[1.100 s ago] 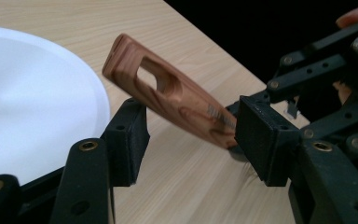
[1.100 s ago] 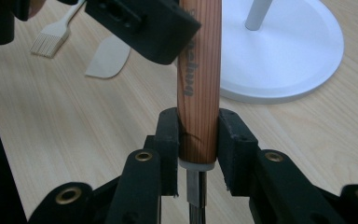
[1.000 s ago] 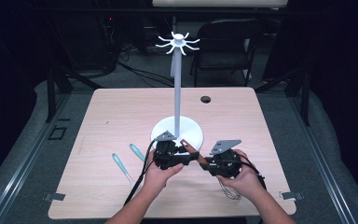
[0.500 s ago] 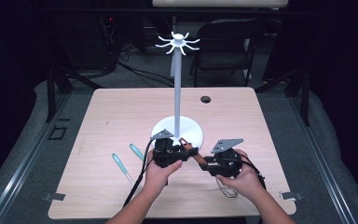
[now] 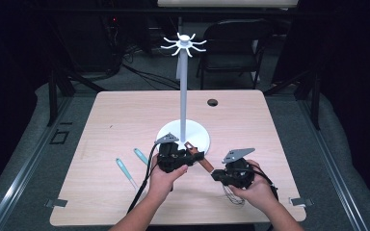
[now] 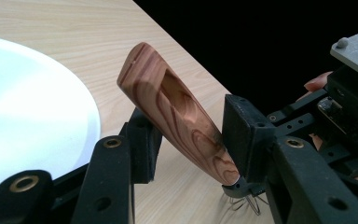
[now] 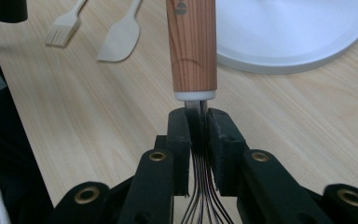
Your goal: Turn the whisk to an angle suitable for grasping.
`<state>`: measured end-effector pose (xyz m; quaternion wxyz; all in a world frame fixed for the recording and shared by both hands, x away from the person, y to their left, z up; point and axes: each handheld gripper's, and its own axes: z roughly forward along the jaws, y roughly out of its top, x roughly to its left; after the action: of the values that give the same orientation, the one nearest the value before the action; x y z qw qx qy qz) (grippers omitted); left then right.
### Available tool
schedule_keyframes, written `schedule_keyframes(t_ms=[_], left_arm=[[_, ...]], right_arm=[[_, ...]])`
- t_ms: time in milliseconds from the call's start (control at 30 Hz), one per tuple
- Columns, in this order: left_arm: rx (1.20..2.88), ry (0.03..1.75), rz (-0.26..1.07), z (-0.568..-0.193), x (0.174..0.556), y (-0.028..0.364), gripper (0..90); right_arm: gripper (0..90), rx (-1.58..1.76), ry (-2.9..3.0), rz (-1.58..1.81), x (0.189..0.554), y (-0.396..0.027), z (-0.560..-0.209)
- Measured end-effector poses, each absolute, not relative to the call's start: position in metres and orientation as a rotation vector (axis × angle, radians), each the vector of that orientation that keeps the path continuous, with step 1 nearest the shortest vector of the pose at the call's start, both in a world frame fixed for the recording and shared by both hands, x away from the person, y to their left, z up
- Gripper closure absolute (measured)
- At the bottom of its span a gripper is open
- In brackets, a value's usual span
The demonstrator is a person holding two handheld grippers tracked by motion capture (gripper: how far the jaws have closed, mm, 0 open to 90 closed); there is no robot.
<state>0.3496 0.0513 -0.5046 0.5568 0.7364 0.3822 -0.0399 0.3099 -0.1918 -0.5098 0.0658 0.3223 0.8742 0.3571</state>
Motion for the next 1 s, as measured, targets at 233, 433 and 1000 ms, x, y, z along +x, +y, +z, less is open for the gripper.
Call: schedule_keyframes(t_ms=[233, 433, 1000], left_arm=[[1.717, 0.883, -0.089, -0.493, 0.348, 0.058, 58.2], [1.723, 0.852, -0.056, -0.475, 0.344, 0.063, 60.5], [1.768, 0.834, 0.007, -0.445, 0.334, 0.073, 60.4]], right_arm=[[85.0, 0.966, 2.675, 1.112, 0.312, -0.185, -0.503], [85.5, 0.936, 2.699, 1.143, 0.313, -0.178, -0.495], [85.7, 0.96, 2.598, 1.299, 0.322, -0.164, -0.476]])
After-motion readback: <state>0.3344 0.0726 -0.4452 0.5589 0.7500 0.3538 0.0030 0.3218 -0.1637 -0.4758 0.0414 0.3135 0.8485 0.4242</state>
